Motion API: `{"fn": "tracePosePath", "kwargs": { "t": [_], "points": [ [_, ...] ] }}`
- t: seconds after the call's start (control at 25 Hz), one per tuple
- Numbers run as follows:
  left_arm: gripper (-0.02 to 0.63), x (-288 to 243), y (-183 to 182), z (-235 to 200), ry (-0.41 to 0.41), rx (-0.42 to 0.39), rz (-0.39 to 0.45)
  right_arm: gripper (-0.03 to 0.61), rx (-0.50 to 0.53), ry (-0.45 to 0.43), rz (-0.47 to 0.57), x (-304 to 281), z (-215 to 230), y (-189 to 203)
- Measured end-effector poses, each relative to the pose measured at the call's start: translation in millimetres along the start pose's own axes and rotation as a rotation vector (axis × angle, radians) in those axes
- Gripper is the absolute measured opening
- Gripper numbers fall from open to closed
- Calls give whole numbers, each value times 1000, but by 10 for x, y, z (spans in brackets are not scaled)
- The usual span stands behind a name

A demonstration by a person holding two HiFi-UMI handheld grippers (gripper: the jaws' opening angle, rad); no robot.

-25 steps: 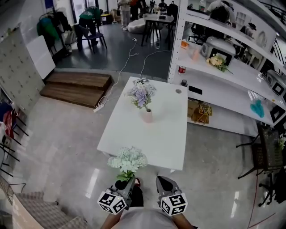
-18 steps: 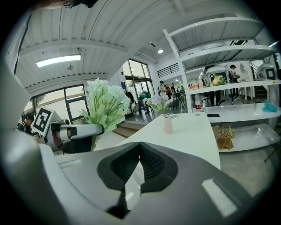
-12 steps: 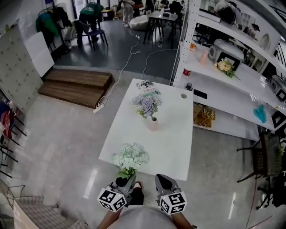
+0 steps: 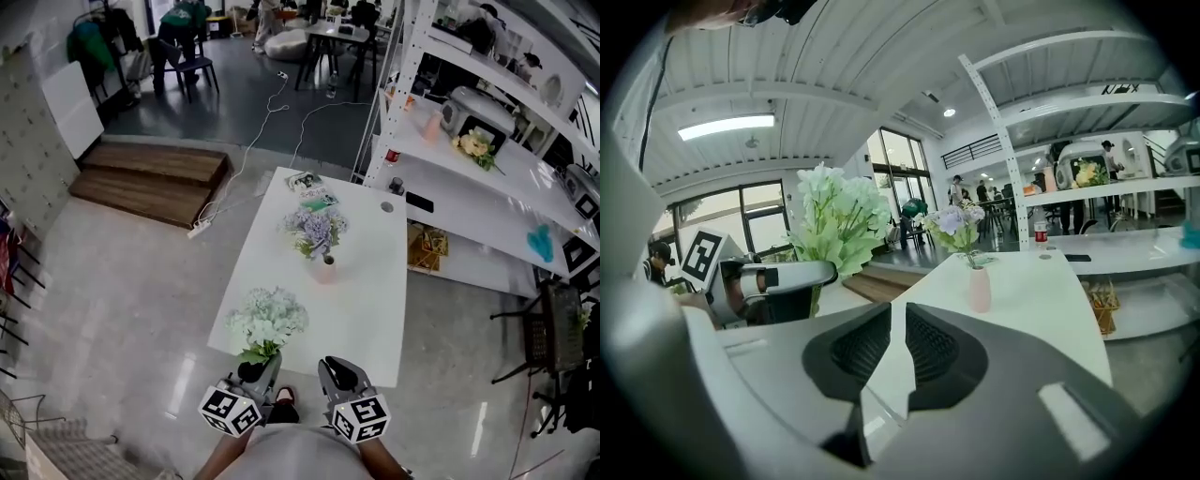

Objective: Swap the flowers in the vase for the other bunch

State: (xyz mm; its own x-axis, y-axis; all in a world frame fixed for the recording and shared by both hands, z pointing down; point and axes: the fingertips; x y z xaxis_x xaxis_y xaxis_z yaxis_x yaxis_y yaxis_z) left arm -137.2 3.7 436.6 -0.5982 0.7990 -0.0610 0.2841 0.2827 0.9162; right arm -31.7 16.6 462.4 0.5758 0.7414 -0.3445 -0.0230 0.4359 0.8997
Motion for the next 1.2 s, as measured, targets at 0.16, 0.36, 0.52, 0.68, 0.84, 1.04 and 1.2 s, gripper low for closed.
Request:
{"fn": "tracePosePath", "kwargs": {
  "t": [0.16,0.36,0.52,0.68,0.84,1.04,1.2],
  "points": [
    [75,-1,-65,-143,5,2,13,67,31,22,-4,-151,30,-69],
    [75,29,-60,-211,17,13,15,97,68,39,4,-263,74,-194],
    [77,-25,-48,-173,44,-3,6,141,99,47,16,-338,132,-305],
    [80,-55,-71,-161,59,-16,13,188,106,43,18,-464,199,-350],
    [80,-56,-86,-214,69,-40,7,232,103,56,18,-619,319,-382],
    [81,-84,-145,-334,48,-52,-10,261,96,88,31,-833,511,-512],
    [81,-110,-158,-378,36,-54,-17,214,116,95,40,-999,591,-623]
  ]
}}
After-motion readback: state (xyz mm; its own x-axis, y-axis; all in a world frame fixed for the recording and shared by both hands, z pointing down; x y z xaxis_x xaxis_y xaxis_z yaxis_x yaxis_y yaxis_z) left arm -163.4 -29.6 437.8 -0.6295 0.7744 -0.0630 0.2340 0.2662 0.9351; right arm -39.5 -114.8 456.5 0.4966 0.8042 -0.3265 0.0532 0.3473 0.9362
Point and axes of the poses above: the fingertips, and each gripper's own axes: x backward along the fingers, z to its right, y out of its underside, and after that the axes turned 3 degrees about -x, right-handed
